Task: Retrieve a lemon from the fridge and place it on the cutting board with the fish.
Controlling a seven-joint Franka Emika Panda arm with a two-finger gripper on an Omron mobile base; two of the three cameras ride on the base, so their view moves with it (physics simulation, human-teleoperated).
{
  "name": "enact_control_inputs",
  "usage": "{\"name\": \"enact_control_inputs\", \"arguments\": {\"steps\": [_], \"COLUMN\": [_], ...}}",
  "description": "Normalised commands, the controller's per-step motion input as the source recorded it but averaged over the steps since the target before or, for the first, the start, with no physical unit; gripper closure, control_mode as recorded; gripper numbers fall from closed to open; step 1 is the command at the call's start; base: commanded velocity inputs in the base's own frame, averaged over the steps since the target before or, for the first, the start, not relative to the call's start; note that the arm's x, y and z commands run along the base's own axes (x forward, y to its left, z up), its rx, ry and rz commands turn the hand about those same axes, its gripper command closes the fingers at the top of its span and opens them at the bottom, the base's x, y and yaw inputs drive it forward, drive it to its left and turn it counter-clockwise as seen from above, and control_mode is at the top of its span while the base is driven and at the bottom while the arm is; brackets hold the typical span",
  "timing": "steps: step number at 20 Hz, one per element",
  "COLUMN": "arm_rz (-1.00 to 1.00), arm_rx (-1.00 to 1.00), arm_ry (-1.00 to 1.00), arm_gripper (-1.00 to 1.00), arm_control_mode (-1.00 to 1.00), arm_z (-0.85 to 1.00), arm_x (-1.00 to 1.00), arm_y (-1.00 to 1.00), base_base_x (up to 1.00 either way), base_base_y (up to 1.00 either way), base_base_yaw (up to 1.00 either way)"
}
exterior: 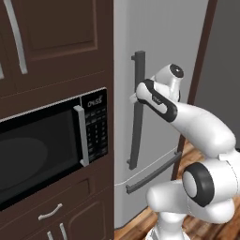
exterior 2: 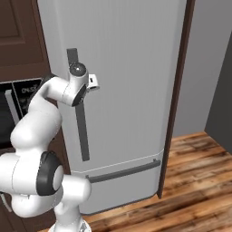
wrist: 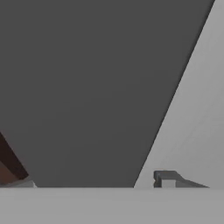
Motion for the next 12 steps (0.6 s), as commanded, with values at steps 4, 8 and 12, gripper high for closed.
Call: {"name": "enact_control_inputs", "arguments": {"steps": [4, 8, 12], "arm_rz": [0.07, 0.07, 0.02], "arm_rx": [0.04, 0.01, 0.01], "arm_ry": [0.00, -0.01, -0.08], "arm_gripper": [1.00, 1.00, 1.00], "arm_control_mode": [-1.00, -1.00, -1.00], "arm_z": [-0.18, -0.04, 0.05], "arm_x": [0.16, 0.00, -0.63], "arm_y": [0.02, 0.00, 0.00], "base_base_x": [0.00, 0.00, 0.00], "base_base_y": [0.00, 0.00, 0.00], "base_base_yaw": [0.00, 0.00, 0.00]}}
